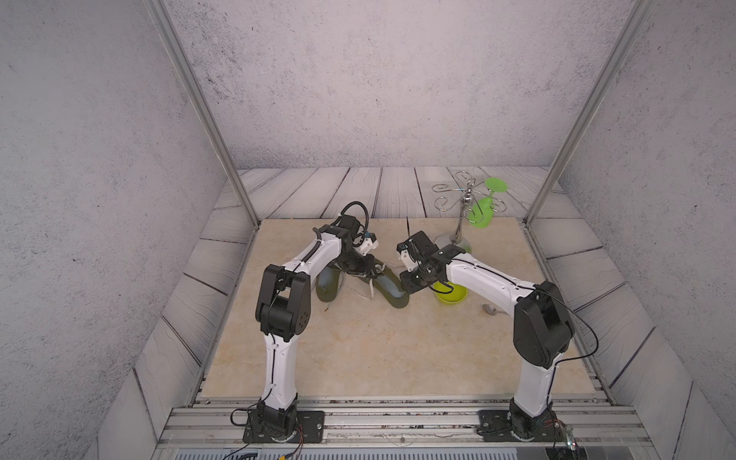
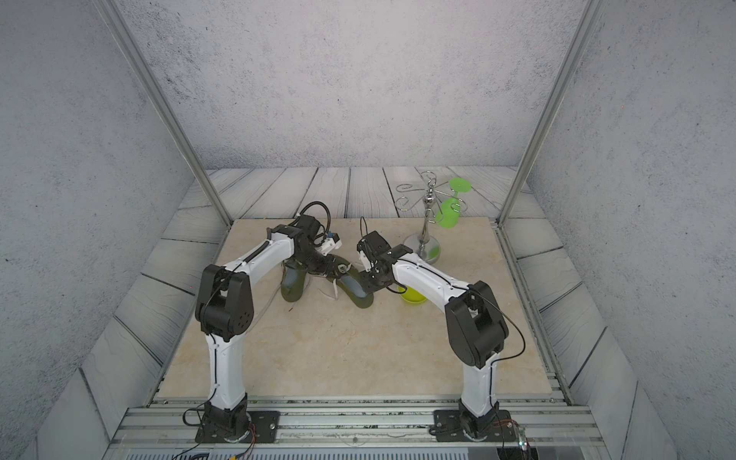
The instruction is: Insert the insole into the shoe
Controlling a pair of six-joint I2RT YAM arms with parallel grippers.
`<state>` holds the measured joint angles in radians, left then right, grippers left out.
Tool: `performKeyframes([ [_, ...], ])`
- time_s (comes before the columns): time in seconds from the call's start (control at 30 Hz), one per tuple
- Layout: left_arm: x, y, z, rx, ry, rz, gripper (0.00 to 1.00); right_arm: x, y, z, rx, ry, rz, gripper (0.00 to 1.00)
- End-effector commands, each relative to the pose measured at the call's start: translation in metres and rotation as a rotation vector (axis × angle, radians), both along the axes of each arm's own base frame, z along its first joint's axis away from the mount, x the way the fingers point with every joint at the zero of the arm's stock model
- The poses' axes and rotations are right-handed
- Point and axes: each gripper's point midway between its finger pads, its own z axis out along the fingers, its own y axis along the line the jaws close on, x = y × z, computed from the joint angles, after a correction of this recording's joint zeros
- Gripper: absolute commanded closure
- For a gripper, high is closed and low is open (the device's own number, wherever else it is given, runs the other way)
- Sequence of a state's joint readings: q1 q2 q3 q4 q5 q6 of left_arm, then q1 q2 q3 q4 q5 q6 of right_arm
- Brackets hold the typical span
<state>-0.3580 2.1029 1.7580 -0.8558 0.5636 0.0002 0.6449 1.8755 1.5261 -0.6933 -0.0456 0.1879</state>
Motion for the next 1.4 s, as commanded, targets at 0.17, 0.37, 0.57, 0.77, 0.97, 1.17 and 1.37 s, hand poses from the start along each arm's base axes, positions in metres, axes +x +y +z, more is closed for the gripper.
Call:
performKeyframes([
  [0.17, 0.011, 0.016, 0.033, -0.006, -0.033, 0.052, 0.65, -0.006, -0.011, -0.025, -0.07, 0.057, -0.037, 0.56],
  [0.37, 0.009, 0.043, 0.048, -0.026, 0.001, 0.25, 0.5, -0.006, -0.003, -0.036, -0.05, 0.095, -0.03, 0.43],
  [0.57, 0.01, 0.059, 0.091, -0.078, -0.087, 0.33, 0.46, -0.003, -0.002, -0.056, -0.087, 0.126, -0.04, 0.37],
  [0.77, -0.007, 0.073, 0.103, -0.036, -0.145, 0.348, 0.45, 0.003, -0.002, -0.071, -0.239, 0.074, 0.0, 0.37],
  [0.97, -0.018, 0.076, 0.094, -0.043, -0.134, 0.357, 0.45, 0.012, -0.002, -0.073, -0.4, -0.025, 0.032, 0.39],
  [1.17, -0.018, 0.074, 0.089, -0.048, -0.122, 0.352, 0.45, 0.018, -0.005, -0.059, -0.464, -0.095, 0.026, 0.51],
  [1.37, -0.016, 0.072, 0.087, -0.059, -0.114, 0.351, 0.45, 0.019, -0.007, -0.052, -0.469, -0.116, 0.033, 0.78],
])
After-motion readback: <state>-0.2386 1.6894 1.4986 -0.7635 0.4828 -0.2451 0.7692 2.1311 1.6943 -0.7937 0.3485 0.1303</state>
